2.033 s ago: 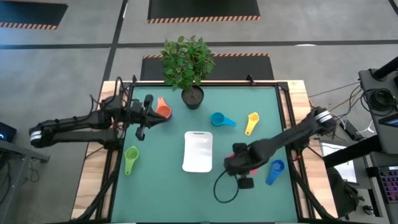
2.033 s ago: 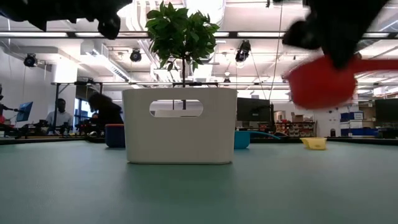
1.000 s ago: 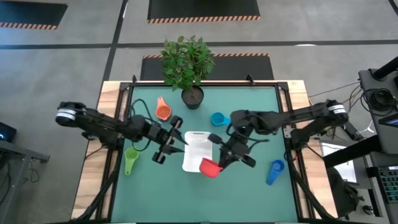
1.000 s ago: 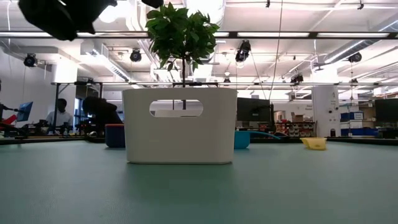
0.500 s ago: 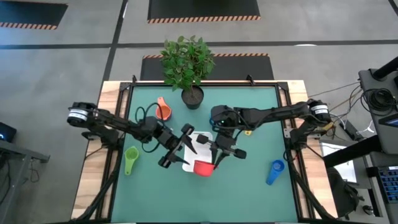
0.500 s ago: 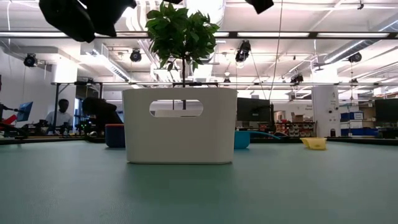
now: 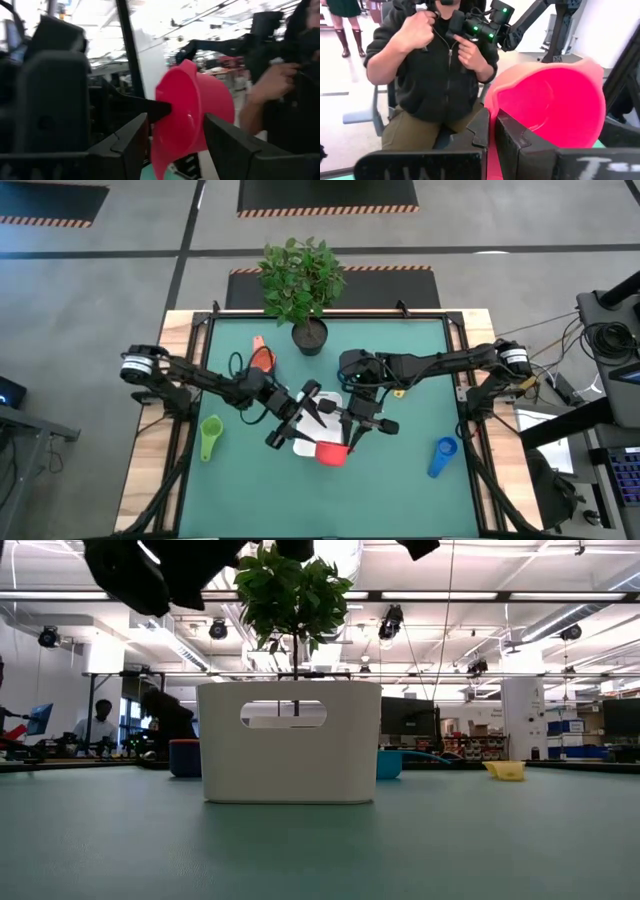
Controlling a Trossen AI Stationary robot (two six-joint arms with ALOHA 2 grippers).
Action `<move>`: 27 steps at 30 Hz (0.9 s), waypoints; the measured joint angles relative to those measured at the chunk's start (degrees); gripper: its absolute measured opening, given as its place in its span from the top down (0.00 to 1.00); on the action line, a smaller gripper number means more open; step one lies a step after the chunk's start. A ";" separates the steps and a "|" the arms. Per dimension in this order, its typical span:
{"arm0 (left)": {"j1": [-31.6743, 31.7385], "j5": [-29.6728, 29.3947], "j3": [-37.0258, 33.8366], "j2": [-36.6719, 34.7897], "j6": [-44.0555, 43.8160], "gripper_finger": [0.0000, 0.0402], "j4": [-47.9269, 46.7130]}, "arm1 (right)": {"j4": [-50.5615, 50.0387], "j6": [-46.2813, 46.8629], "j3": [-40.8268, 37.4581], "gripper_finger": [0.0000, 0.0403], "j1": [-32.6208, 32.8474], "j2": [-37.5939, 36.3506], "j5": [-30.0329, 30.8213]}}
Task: Nest measuring cups in basket
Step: Stack the red measuring cup on top of the orange measuring cup
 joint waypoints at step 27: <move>0.04 7.61 3.22 1.64 -0.77 0.90 -1.94 | -0.61 -0.04 -0.04 0.98 -0.01 0.00 0.90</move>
